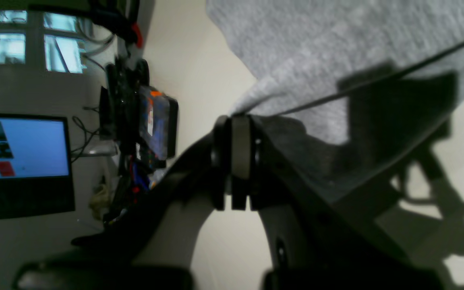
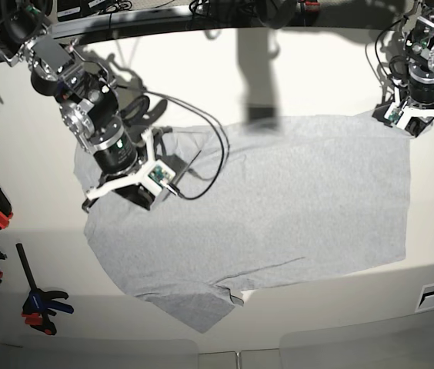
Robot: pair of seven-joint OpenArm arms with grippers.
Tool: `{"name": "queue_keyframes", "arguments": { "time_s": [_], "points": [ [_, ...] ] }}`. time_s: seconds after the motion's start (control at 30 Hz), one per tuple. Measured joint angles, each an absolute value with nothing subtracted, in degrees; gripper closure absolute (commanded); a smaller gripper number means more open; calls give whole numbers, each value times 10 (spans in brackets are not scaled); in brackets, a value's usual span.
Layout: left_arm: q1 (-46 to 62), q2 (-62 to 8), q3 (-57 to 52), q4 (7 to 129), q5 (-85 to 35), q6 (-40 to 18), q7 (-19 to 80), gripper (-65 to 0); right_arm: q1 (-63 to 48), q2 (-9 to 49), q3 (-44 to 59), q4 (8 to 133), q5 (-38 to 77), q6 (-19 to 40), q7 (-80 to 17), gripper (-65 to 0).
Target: Fold the T-shirt properly
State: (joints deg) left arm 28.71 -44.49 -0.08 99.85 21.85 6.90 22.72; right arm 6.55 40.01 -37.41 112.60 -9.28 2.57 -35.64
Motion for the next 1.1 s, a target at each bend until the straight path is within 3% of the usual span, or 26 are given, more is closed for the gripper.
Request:
{"name": "queue_keyframes", "arguments": {
  "time_s": [0.23,0.63,1.0,1.1],
  "points": [
    [287,-445,-1,999,218,69,227,0,87,354,-374,1126,-75,26,-356,0],
    [286,-445,-1,999,218,69,205,0,87,323,-374,1110,-75,25,-353,0],
    [284,-445,-1,998,217,69,171,0,180,234,-374,917,-72,26,-348,0],
    [274,-445,-1,999,150,69,129,0,208,202,-373,861,-74,24,-349,0]
  ]
}}
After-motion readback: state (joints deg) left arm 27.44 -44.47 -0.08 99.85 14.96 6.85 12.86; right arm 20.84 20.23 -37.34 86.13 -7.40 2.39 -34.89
